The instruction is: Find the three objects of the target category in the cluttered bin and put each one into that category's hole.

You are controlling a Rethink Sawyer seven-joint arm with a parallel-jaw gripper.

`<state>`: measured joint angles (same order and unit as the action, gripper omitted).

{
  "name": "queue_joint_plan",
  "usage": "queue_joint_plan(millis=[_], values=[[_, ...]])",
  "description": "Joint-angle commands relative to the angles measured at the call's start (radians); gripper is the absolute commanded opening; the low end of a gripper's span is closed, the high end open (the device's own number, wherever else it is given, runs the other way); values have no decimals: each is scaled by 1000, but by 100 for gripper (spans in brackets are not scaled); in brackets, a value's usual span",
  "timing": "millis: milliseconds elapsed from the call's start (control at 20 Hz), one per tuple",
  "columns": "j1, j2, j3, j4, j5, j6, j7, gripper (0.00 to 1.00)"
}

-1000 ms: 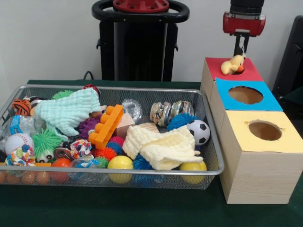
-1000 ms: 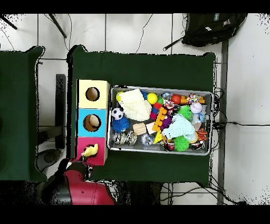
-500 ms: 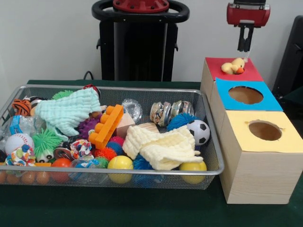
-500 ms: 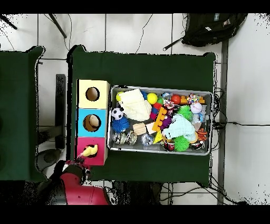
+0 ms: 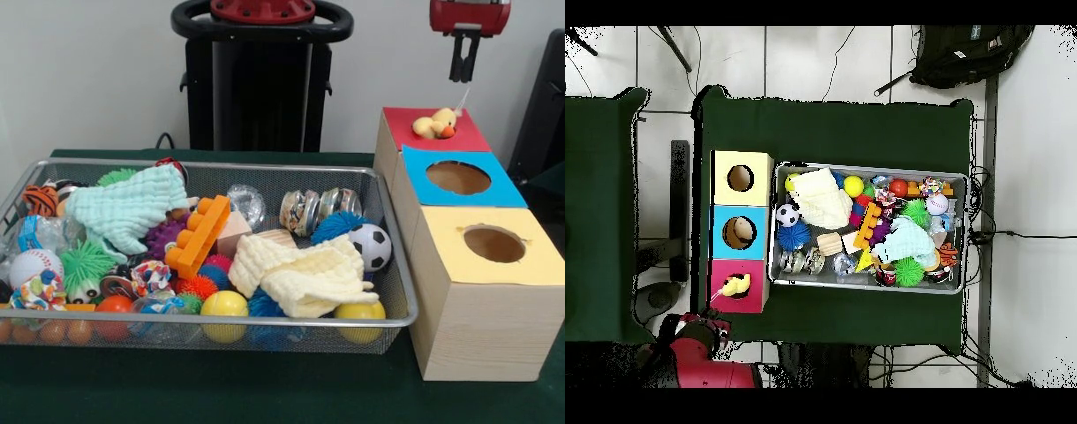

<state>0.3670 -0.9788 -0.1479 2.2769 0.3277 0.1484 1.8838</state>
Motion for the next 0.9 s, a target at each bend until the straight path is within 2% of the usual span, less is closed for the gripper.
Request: queue_joint_plan(millis=[50,350,700,900], values=[[-36,9,0,-17,7,41,182,0],[-126,28,38,-31,-18,10,132,0],[-152,66,-8,-100,-55,-5,98,0],[-166,85,6,-104,-64,-20,105,0]])
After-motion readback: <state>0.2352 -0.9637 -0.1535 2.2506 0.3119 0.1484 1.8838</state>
